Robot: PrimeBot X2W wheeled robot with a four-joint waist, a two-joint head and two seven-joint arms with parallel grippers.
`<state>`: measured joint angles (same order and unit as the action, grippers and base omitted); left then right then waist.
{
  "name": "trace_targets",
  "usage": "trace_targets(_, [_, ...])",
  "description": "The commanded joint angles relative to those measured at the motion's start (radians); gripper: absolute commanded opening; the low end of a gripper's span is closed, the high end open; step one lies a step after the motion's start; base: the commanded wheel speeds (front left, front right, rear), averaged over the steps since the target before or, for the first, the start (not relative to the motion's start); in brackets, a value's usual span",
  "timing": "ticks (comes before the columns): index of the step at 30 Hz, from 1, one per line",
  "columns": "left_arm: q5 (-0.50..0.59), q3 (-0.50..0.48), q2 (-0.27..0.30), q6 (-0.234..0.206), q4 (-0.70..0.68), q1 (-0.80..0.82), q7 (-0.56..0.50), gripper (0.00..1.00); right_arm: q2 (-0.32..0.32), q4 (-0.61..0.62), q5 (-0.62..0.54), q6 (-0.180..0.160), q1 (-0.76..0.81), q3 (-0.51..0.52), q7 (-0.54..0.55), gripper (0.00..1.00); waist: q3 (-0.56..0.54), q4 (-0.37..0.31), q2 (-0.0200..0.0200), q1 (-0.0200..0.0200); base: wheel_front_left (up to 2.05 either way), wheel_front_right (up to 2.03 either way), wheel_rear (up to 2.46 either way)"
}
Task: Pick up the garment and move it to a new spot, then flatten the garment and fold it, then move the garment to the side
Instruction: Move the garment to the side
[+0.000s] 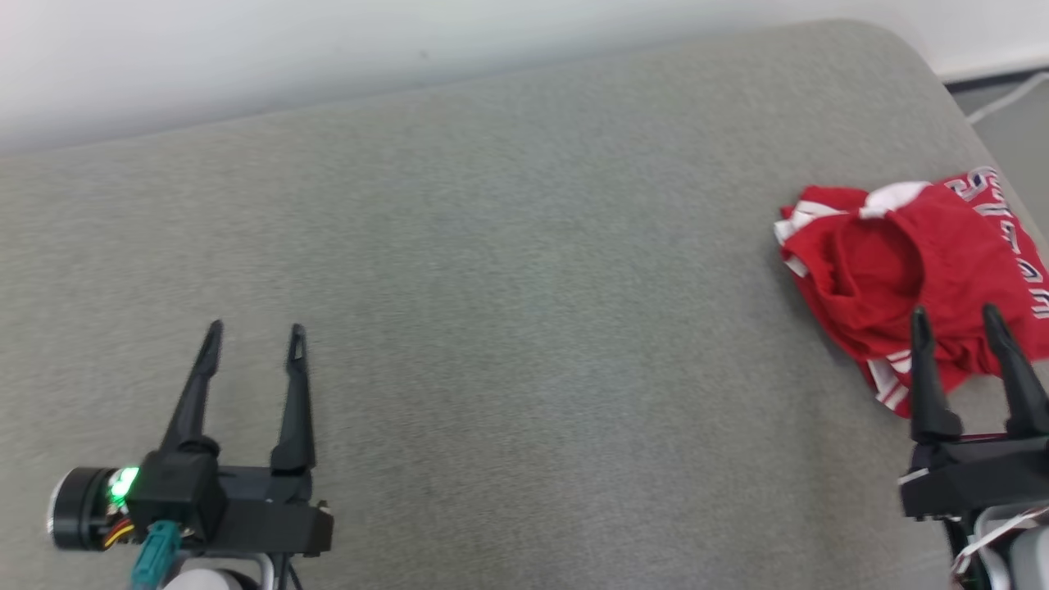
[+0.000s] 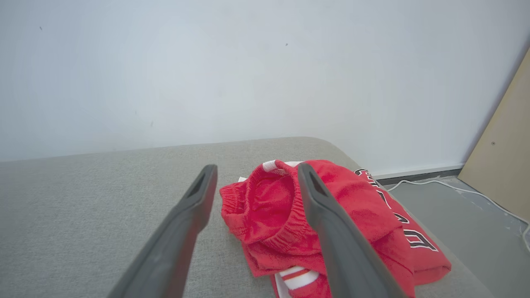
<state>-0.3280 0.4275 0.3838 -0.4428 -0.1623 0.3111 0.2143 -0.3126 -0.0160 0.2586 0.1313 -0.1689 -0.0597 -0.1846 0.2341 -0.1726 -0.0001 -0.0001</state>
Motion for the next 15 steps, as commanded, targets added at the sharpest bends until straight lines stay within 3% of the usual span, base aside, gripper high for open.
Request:
trace_targets(1, [0.003,-0.007,0.007,-0.009,-0.001,-0.02,0.011,1.0,0.019,0.036,-0.015,-0.001,0.021,-0.003,-0.006,1.0,-0.036,0.046,0.0001,0.0001,0.0,0.0,0.0])
trace_targets(7, [-0.03,-0.044,-0.016,-0.015,0.014,-0.062,0.037,1.0,0.098,0.097,-0.049,-0.001,0.067,-0.028,-0.012,1.0,-0.09,0.113,0.0001,0.0001,0.0,0.0,0.0])
trace_targets(15, [-0.073,-0.1,-0.059,0.046,0.055,-0.121,0.051,1.0,0.148,0.072,-0.074,-0.001,0.105,-0.056,0.004,1.0,-0.152,0.169,0.0001,0.0001,0.0,0.0,0.0])
